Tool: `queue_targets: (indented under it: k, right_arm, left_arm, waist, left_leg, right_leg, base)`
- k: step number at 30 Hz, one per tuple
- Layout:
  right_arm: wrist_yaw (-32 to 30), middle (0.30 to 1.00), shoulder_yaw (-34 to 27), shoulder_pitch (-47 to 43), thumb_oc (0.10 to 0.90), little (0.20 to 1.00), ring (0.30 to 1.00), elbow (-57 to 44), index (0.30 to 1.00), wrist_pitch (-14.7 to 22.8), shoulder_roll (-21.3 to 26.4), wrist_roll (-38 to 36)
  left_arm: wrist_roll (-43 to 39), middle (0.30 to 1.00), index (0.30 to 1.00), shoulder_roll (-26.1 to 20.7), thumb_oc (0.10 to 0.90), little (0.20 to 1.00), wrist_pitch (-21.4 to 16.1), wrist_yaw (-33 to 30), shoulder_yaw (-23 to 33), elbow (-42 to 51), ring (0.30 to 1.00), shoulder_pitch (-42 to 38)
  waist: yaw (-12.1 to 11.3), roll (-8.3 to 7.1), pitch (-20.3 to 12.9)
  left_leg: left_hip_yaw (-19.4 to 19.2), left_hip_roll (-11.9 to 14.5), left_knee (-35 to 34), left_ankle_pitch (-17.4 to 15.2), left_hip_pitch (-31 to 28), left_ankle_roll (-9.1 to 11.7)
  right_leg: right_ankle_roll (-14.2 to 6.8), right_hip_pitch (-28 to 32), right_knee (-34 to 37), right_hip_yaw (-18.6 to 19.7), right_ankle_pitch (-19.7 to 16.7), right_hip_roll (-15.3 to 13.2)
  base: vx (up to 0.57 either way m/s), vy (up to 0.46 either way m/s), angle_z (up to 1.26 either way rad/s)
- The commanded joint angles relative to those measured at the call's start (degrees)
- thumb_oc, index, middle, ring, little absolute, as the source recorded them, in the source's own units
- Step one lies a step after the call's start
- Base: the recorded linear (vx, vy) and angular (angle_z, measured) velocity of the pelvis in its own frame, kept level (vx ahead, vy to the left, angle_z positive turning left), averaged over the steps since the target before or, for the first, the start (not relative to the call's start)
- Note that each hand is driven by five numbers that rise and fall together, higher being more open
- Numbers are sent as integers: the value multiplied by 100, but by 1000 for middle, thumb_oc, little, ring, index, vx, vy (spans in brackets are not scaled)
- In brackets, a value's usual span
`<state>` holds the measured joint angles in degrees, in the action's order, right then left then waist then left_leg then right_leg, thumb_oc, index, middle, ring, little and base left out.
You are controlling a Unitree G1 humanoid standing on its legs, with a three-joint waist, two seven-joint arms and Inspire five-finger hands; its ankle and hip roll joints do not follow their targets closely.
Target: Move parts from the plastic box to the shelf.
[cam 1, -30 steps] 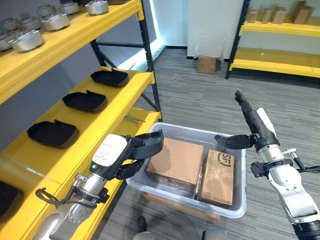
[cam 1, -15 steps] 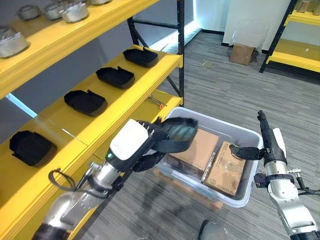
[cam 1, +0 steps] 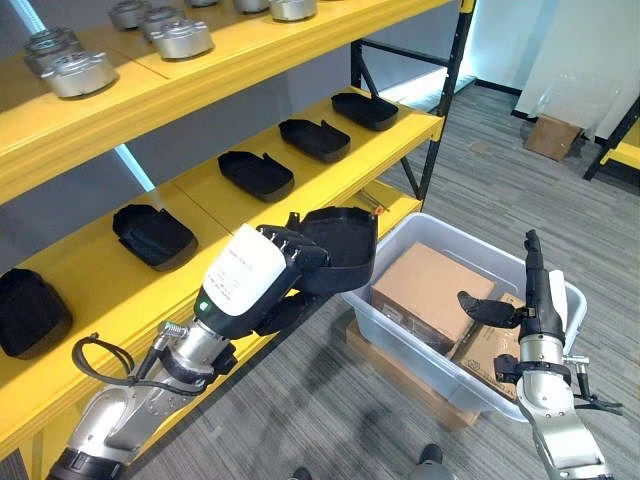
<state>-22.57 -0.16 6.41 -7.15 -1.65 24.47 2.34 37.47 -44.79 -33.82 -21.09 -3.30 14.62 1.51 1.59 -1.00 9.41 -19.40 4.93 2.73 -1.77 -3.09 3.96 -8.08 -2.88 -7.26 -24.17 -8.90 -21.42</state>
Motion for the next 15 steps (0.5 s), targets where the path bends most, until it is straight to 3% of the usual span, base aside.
queue_targets:
  k: [1,2,3,4,6,7,9,12,15]
  right_arm:
    - [-189,1000,-199,-582,900,1000,1000,-772,1000,735,304,428]
    - [-128,1000,-153,-596,900,1000,1000,-789,1000,759,305,488]
    - [8,1000,-101,-577,900,1000,1000,-854,1000,709,338,618]
    - [57,1000,-87,-550,900,1000,1000,-889,1000,746,392,798]
    - [-38,1000,-104,-488,900,1000,1000,-981,1000,934,622,827]
    - [-87,1000,-108,-485,900,1000,1000,-1005,1000,910,664,794]
    - [-446,1000,-56,-508,900,1000,1000,-935,1000,1005,790,808]
    - [-451,1000,-113,-466,900,1000,1000,-843,1000,1271,844,814]
    - [-453,1000,-227,-360,900,1000,1000,-816,1000,1392,970,685]
  left_arm:
    - [-362,300,300,-188,400,300,-57,-773,751,775,300,-316]
    - [-388,300,300,-217,400,300,-78,-799,814,767,300,-284]
    - [-390,300,300,-208,400,300,-255,-842,899,761,300,-259]
    - [-419,300,300,-202,400,300,-345,-893,932,774,300,-249]
    - [-432,300,300,-163,400,300,-477,-1105,1021,768,300,-182]
    - [-395,300,300,-147,400,300,-480,-1146,1016,762,300,-181]
    - [-192,300,300,-108,400,300,-290,-1296,842,765,300,-264]
    - [-75,300,300,-88,400,300,-4,-1370,810,704,300,-215]
    - [178,300,300,-99,400,300,-309,-1778,1102,669,300,285]
  waist:
    - [-183,119,-259]
    - [-198,117,-251]
    - [-191,89,-258]
    - [-185,67,-234]
    - [-95,26,-224]
    - [-76,14,-227]
    - [78,-12,-256]
    - [101,28,-314]
    - [-14,80,-397]
  left_leg:
    - [-265,-104,-756,-8,-466,-277]
    - [-214,-128,-760,-21,-447,-299]
    - [2,-199,-766,-3,-372,-357]
    - [26,-249,-763,82,-303,-424]
    - [377,-308,-773,109,-207,-459]
    - [465,-333,-773,120,-181,-461]
    - [1032,-529,-769,210,-67,-499]
    - [1198,-550,-760,228,-32,-459]
    - [1084,-618,-628,175,23,-392]
  right_leg:
    - [-649,178,-493,26,-673,-336]
    - [-641,156,-560,53,-580,-261]
    - [-548,165,-602,245,-224,142]
    - [-394,132,-631,306,-96,397]
    - [-127,101,-651,748,619,1316]
    - [-75,95,-625,868,719,1488]
    - [207,51,-226,1742,827,2069]
    - [361,252,202,1882,959,2121]
    - [337,466,726,1827,826,1987]
  base:
    - [-83,110,3]
    - [-53,74,2]
    - [-92,49,8]
    - [-75,21,23]
    - [-39,-30,64]
    - [1,-64,85]
    - [28,-86,104]
    - [50,-77,89]
    - [45,-38,16]
